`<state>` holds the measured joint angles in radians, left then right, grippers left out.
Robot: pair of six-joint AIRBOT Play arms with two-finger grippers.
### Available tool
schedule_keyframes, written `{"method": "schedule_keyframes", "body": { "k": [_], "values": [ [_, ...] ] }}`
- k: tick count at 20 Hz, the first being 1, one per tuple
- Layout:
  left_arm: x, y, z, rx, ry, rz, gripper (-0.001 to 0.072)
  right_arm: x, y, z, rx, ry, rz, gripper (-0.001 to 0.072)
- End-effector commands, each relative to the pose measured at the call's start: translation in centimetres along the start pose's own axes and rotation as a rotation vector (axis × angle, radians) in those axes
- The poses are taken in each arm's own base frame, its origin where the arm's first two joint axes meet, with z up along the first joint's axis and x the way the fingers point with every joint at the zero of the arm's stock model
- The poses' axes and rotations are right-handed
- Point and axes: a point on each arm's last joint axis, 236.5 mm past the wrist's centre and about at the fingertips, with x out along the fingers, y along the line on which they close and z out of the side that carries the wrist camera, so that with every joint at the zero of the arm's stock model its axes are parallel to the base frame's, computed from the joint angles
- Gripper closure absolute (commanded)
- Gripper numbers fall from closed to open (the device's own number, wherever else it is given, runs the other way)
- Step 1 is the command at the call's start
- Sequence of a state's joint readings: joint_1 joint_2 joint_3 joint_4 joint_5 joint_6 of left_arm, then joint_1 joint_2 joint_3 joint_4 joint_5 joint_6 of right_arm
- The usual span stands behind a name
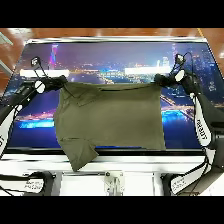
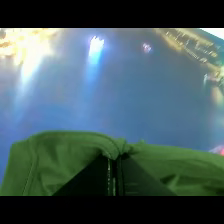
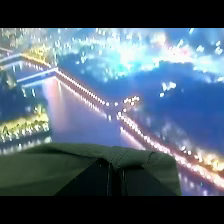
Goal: Fold the shirts.
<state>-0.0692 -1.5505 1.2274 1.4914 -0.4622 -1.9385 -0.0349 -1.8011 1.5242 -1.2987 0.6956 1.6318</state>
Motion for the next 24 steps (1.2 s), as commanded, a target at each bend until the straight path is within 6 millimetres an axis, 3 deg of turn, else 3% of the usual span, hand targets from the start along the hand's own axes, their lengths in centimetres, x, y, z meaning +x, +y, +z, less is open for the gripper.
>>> {"method": "schedule_keyframes", "body": {
  "k": [1, 6, 9, 12, 17, 23, 24],
  "values": [
    [1.3, 1.8, -3.3, -0.011, 0.124, 0.050, 0.0667, 1.1, 0.4, -2.4, 0.041, 0.086, 0.018, 0.0643],
    [-2.7, 5.5, -5.4, 0.160, 0.405, 0.134, 0.0666, -2.6, -0.5, -4.7, 0.013, 0.229, -0.012, 0.0642],
    [-4.5, 6.7, -8.4, 0.207, 0.569, 0.154, 0.0667, -4.2, -1.7, -9.8, 0.011, 0.456, -0.047, 0.0643],
    [-4.6, 6.5, -11.0, 0.207, 0.678, 0.127, 0.0667, -3.9, -2.7, -12.6, 0.008, 0.569, -0.076, 0.0643],
    [-4.2, 7.6, -14.1, 0.147, 0.803, 0.166, 0.0667, -3.4, -2.9, -13.7, 0.025, 0.611, -0.079, 0.0643],
    [-4.1, 7.5, -14.5, 0.111, 0.814, 0.173, 0.0667, -3.9, -3.3, -14.9, 0.040, 0.670, -0.099, 0.0643],
    [-4.2, 7.5, -14.5, 0.108, 0.818, 0.170, 0.0658, -3.9, -3.3, -14.7, 0.040, 0.662, -0.098, 0.0606]
  ]
}}
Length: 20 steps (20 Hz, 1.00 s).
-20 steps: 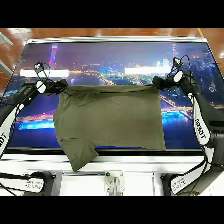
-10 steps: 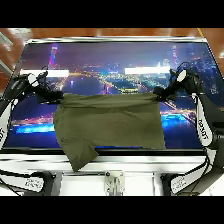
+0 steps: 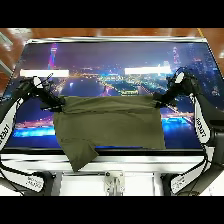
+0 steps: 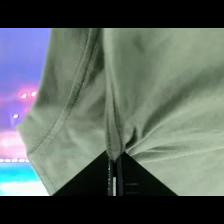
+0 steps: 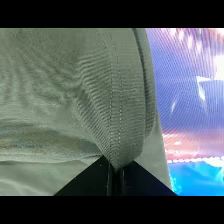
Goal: Fold the shirts.
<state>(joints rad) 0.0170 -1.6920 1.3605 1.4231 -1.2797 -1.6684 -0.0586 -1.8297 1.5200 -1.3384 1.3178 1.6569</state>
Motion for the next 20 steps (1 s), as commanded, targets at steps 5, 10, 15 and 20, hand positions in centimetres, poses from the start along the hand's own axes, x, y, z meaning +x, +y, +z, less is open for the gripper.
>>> {"method": "schedule_keyframes", "body": {
  "k": [5, 10, 15, 20],
  "values": [
    [-3.7, 1.6, -2.0, 0.034, 0.077, -0.019, 0.0303, -4.2, -2.3, -1.9, -0.094, 0.024, -0.049, 0.0094],
    [-8.6, 2.8, -7.1, -0.113, 0.010, -0.271, 0.0068, -11.0, -10.5, -8.1, -0.022, 0.142, -0.151, 0.0094],
    [-2.3, 3.3, -18.8, -0.265, 0.091, -0.394, 0.0036, -12.3, -13.8, -10.3, 0.167, 0.024, -0.027, 0.0094],
    [2.1, 1.4, -22.0, -0.321, 0.110, -0.455, 0.0133, -11.6, -13.6, -10.2, 0.183, 0.008, 0.004, 0.0094]
  ]
}}
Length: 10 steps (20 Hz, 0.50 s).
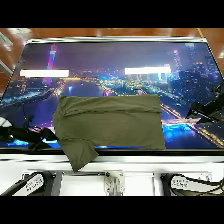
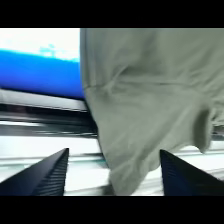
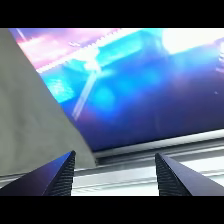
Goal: Fold the shirts.
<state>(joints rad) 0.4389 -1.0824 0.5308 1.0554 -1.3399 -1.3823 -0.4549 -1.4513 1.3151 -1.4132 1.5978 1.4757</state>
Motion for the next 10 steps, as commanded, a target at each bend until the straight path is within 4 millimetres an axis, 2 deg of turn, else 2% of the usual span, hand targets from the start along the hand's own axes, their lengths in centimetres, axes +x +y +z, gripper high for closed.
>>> {"method": "schedule_keyframes", "body": {
  "k": [1, 4, 7, 8, 10],
  "values": [
    [3.0, 0.6, -1.4, -0.035, -0.014, -0.040, 0.0133, 0.1, 0.1, 0.3, 0.019, -0.035, 0.037, 0.0094],
    [3.8, 0.6, -0.9, -0.022, -0.024, -0.024, 0.0134, 0.1, 0.1, 0.9, 0.020, -0.058, 0.037, 0.0094],
    [5.0, -1.0, -0.5, -0.036, -0.014, -0.070, 0.0135, 0.1, 0.1, 1.0, 0.020, -0.063, 0.036, 0.0094],
    [5.6, -1.4, -0.5, -0.033, -0.006, -0.072, 0.0148, 0.2, 0.1, 1.0, 0.020, -0.064, 0.036, 0.0094],
    [6.7, -1.9, -0.8, -0.019, 0.018, -0.065, 0.0251, 0.2, 0.0, 1.0, 0.020, -0.063, 0.035, 0.0094]
  ]
}}
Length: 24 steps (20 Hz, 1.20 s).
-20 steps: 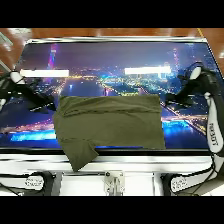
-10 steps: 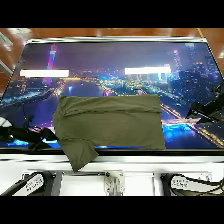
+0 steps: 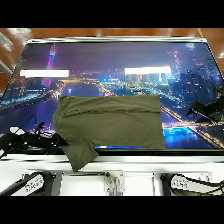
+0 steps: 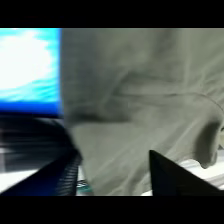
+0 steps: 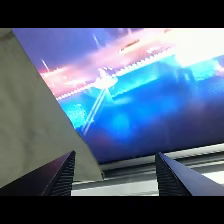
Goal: Fold the shirts.
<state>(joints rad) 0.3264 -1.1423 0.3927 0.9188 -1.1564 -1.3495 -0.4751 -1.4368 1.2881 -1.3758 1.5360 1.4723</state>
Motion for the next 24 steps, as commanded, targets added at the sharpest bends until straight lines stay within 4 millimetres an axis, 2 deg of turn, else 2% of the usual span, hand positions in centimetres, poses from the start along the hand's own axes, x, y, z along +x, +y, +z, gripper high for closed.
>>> {"method": "schedule_keyframes", "body": {
  "k": [1, 2, 3, 4, 7, 10, 13, 14, 17, 21, 22, 24],
  "values": [
    [1.9, -0.9, 0.1, 0.007, 0.013, -0.008, 0.0358, 0.1, -0.1, 0.0, -0.004, -0.003, -0.003, 0.0094],
    [2.1, -1.0, 0.0, 0.009, 0.023, -0.006, 0.0463, 0.3, -0.3, -0.3, -0.017, 0.011, -0.007, 0.0091],
    [2.2, -1.0, -0.2, 0.013, 0.028, -0.005, 0.0603, 1.1, -0.5, -1.1, -0.020, 0.042, -0.009, 0.0045],
    [2.2, -1.1, -0.2, 0.015, 0.032, -0.007, 0.0666, 2.4, -0.4, -2.6, -0.025, 0.100, 0.007, 0.0041],
    [1.7, -1.5, -0.3, 0.064, 0.040, -0.018, 0.0667, 6.5, 2.5, -8.7, -0.072, 0.298, 0.186, 0.0042],
    [0.9, -2.3, 0.0, 0.103, 0.019, -0.026, 0.0667, 9.8, 2.7, -11.6, -0.029, 0.355, 0.218, 0.0043],
    [0.4, -2.8, 0.1, 0.123, 0.004, -0.032, 0.0667, 12.0, 2.9, -12.7, 0.013, 0.352, 0.229, 0.0058],
    [0.2, -3.0, 0.0, 0.136, 0.012, -0.038, 0.0667, 12.5, 2.8, -12.9, 0.018, 0.349, 0.225, 0.0099],
    [-0.5, -3.7, -0.5, 0.170, 0.025, -0.050, 0.0667, 13.5, 3.3, -13.5, 0.043, 0.346, 0.249, 0.0098],
    [-1.3, -4.4, 0.0, 0.195, -0.008, -0.055, 0.0666, 14.9, 4.5, -13.5, 0.024, 0.316, 0.252, 0.0098],
    [-1.5, -4.6, 0.1, 0.201, -0.012, -0.056, 0.0667, 15.3, 5.0, -13.3, -0.002, 0.301, 0.236, 0.0123],
    [-2.0, -5.1, 0.4, 0.218, -0.024, -0.059, 0.0667, 15.8, 6.2, -13.1, -0.042, 0.288, 0.218, 0.0355]
  ]
}}
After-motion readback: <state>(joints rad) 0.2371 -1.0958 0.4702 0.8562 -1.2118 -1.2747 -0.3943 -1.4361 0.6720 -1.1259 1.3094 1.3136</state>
